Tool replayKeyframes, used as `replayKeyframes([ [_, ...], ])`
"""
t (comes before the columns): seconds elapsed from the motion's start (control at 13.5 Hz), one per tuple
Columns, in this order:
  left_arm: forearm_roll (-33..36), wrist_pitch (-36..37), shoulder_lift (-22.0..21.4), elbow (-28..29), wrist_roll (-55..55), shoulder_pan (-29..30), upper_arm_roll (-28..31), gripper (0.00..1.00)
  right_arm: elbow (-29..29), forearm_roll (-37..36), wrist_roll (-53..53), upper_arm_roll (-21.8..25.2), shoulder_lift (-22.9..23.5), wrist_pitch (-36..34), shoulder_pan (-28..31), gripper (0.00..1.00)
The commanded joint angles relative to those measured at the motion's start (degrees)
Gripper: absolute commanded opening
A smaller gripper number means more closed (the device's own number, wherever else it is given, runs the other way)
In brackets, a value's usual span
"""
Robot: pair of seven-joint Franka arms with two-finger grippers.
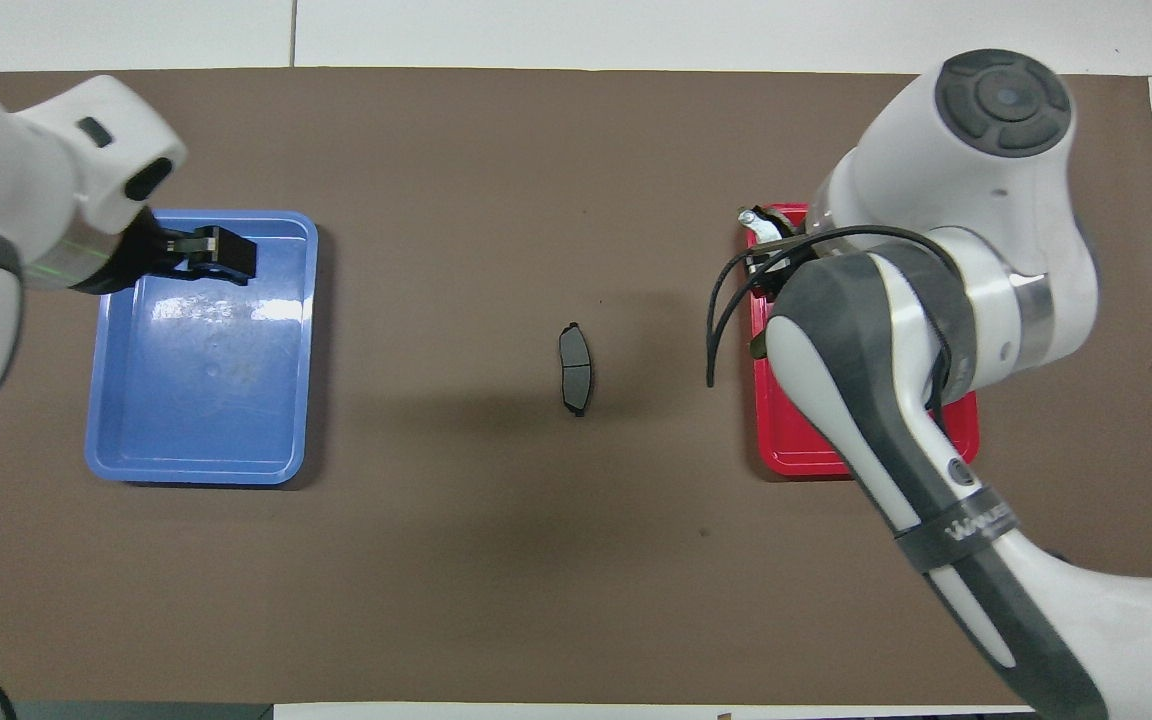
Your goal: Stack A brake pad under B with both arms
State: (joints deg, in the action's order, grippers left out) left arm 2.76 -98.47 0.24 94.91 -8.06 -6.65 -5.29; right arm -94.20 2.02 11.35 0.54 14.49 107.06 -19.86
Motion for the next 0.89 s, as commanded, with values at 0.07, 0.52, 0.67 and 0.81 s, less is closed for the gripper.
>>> replayKeyframes([
  [0.07,-1.53,2.66,-2.87,0.8,5.24,2.24,3.35,1.0,1.38,2.99,7.08,0.25,5.44,6.56,-5.96,0.0],
  [0.52,-1.53,2.93,-2.96,0.18,4.46,1.55,2.82,1.0,5.86,2.11,17.99,0.17,16.08,15.09,-12.13,0.0],
  [0.67,-1.44,2.93,-3.31,0.62,4.37,1.55,2.47,1.0,5.43,1.94,18.79,0.17,16.27,17.58,-13.1,0.0],
  [0.81,-1.53,3.11,-3.49,0.54,4.55,2.34,2.38,1.0,3.59,1.67,18.79,0.17,16.36,18.71,-13.63,0.0],
])
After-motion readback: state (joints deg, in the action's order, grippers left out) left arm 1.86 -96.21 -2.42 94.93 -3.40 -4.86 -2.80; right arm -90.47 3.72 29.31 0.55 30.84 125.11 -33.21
